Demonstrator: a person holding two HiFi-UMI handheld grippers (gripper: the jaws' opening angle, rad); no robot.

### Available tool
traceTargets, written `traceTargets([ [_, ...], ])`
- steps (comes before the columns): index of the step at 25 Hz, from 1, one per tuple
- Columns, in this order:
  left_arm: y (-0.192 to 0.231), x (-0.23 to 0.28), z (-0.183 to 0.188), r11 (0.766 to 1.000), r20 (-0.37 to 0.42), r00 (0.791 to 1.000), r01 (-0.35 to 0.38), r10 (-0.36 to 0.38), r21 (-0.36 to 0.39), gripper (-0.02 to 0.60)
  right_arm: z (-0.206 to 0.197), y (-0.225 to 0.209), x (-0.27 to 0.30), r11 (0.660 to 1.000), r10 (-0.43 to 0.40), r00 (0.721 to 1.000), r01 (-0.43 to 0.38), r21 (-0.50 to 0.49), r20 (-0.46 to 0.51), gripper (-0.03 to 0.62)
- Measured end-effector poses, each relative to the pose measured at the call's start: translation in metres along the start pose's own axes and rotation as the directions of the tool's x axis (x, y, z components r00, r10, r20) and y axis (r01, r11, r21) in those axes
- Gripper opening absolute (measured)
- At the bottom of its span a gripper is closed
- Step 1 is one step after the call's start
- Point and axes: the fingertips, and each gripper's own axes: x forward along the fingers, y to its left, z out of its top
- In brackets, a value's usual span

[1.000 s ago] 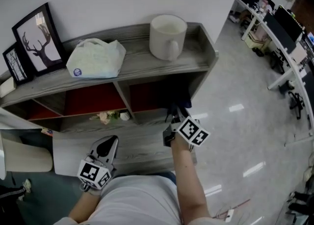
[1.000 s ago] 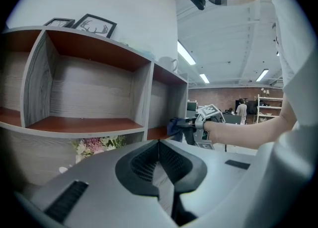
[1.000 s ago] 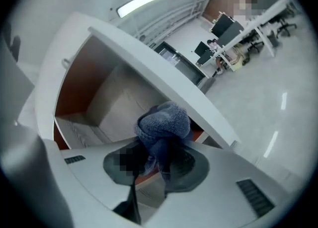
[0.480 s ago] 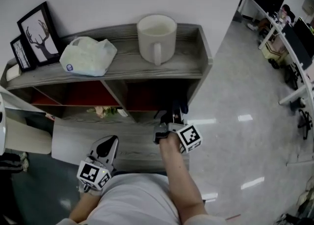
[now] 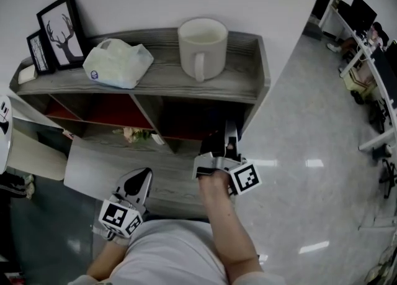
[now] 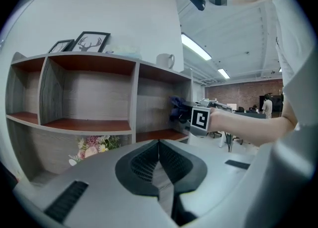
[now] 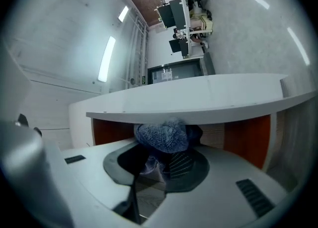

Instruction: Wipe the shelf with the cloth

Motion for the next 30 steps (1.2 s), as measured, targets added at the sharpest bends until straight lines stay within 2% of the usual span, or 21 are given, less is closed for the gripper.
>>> traceTargets([
  [3, 0.003, 0.003, 0.005, 1.0, 0.001, 1.0, -0.026, 0.026, 0.005, 0.017, 0.0, 0.038, 0.013, 0.995, 0.1, 0.995, -0.1, -0.002, 0.016, 0.109],
  [7, 0.004, 0.004, 0.011, 0.999, 0.008, 0.999, -0.046, 0.046, 0.009, 0.017, 0.0, 0.085, 0.03, 0.973, 0.231, 0.972, -0.23, -0.014, 0.037, 0.108],
  [11, 0.002, 0.0, 0.008, 0.999, 0.0, 0.999, -0.051, 0.051, 0.015, 0.017, 0.002, 0.098, 0.043, 0.959, 0.282, 0.957, -0.282, -0.006, 0.072, 0.107],
  [18, 0.007, -0.006, 0.004, 0.998, -0.004, 0.998, -0.065, 0.065, 0.003, 0.017, 0.004, 0.089, 0.063, 0.962, 0.268, 0.961, -0.262, -0.081, 0.071, 0.107],
  [23, 0.01, -0.01, 0.004, 0.997, -0.001, 0.997, -0.076, 0.076, -0.002, 0.017, 0.005, 0.073, 0.086, 0.968, 0.2, 0.977, -0.186, -0.17, 0.072, 0.107],
  [26, 0.013, -0.013, 0.002, 0.996, -0.001, 0.996, -0.084, 0.084, -0.009, 0.017, -0.003, 0.068, 0.092, 0.961, 0.17, 0.983, -0.149, -0.234, 0.071, 0.106],
  [30, 0.015, -0.015, 0.0, 0.996, -0.004, 0.996, -0.091, 0.091, -0.014, 0.017, -0.031, 0.051, 0.105, 0.974, 0.125, 0.992, -0.125, -0.19, -0.01, 0.107],
])
